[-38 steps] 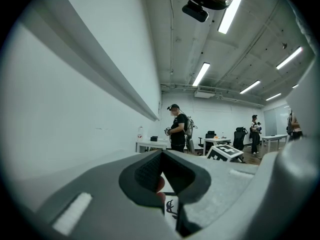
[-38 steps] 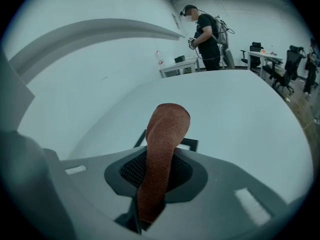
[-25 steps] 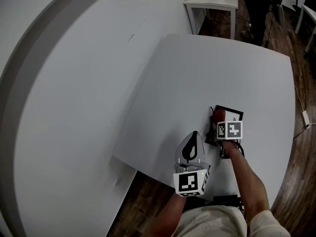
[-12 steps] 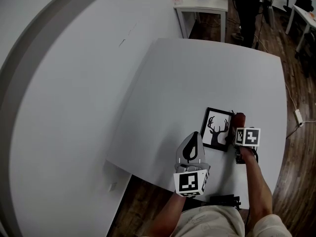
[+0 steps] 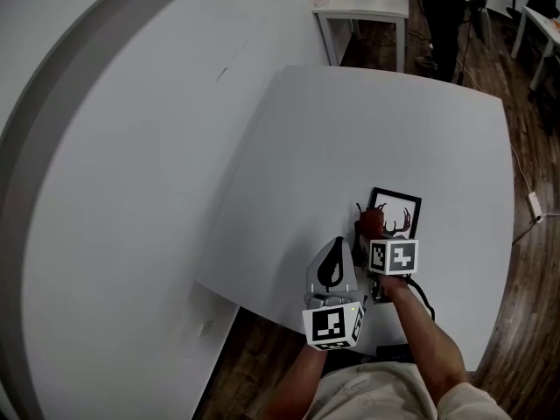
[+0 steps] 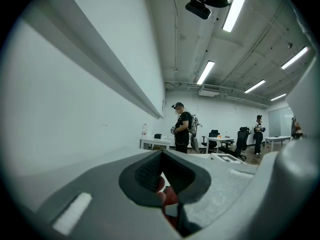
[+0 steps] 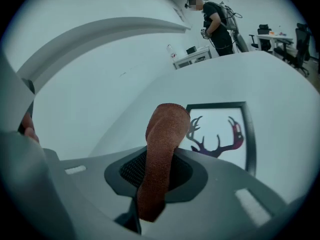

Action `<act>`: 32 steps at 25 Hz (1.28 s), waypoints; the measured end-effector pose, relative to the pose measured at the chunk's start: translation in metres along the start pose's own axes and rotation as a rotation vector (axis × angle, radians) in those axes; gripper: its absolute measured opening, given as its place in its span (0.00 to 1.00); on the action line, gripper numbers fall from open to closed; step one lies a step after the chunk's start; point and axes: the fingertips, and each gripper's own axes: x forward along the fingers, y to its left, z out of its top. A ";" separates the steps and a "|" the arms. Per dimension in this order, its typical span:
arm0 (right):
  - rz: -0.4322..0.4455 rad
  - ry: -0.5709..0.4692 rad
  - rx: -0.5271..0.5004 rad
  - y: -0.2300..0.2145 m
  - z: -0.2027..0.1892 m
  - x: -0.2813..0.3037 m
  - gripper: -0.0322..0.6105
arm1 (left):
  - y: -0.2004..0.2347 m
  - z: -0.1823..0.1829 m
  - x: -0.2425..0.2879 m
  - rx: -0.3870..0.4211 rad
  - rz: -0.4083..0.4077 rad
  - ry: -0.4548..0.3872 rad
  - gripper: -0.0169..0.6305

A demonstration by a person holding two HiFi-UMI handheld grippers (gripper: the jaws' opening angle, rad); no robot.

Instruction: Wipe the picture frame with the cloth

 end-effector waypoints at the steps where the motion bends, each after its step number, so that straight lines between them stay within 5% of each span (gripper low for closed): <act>1: 0.000 0.014 -0.006 0.006 -0.004 0.009 0.21 | 0.002 0.000 -0.001 0.001 0.004 0.001 0.03; 8: -0.065 0.073 -0.022 -0.010 -0.025 0.017 0.22 | 0.010 -0.001 -0.005 -0.003 0.026 0.008 0.03; 21: -0.243 0.008 0.095 -0.123 -0.035 -0.062 0.23 | -0.005 -0.019 0.011 -0.014 -0.009 0.030 0.03; 32: -0.268 -0.013 0.091 -0.129 -0.034 -0.071 0.22 | -0.002 -0.025 0.010 -0.007 -0.006 0.040 0.03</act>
